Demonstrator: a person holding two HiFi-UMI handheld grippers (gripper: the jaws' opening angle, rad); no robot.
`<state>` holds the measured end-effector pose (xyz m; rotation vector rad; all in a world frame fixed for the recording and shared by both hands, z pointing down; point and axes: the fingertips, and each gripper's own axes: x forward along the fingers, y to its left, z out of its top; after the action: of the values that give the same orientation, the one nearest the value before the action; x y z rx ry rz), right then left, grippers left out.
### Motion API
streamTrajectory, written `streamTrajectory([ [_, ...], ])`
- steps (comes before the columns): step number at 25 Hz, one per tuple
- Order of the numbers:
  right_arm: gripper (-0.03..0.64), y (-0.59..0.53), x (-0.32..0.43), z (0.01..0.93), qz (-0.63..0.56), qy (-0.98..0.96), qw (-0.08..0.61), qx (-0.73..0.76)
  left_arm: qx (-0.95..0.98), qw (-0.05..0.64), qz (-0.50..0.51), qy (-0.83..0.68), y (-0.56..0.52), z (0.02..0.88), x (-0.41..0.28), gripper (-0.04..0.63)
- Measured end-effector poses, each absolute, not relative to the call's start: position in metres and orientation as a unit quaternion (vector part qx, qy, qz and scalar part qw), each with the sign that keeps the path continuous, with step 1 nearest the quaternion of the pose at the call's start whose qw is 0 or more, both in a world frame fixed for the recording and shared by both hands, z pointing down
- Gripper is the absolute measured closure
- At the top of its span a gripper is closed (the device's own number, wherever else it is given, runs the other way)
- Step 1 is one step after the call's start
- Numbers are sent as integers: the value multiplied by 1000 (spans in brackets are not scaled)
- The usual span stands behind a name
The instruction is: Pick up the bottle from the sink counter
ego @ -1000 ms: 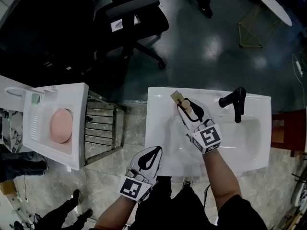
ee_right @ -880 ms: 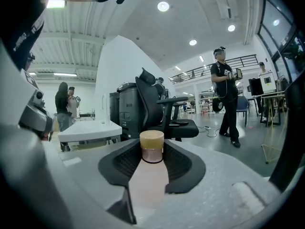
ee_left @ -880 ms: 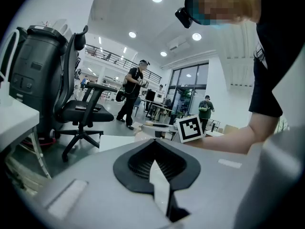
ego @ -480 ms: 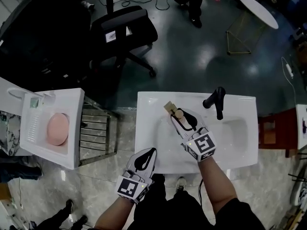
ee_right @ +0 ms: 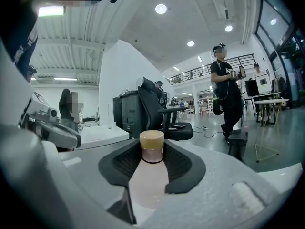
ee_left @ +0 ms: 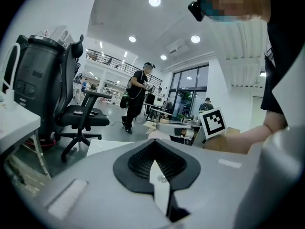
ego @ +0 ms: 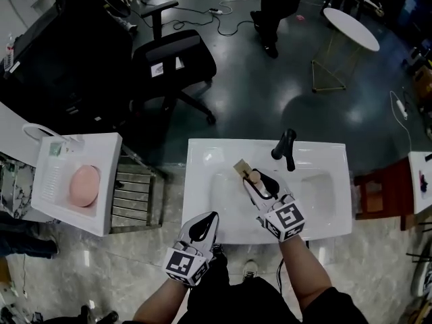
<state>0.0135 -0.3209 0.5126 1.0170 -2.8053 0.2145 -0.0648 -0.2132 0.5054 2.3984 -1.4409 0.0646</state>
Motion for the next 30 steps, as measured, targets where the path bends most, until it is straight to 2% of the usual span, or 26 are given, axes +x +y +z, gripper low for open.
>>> streamTrajectory([
  [20,477,-223,117,472,65,-941,73,324,830,131,14,-542,-131,468,15,592],
  [30,477,-173,144,461,60,-949,74,302,814,124,17,-567,-84,456,36,592],
])
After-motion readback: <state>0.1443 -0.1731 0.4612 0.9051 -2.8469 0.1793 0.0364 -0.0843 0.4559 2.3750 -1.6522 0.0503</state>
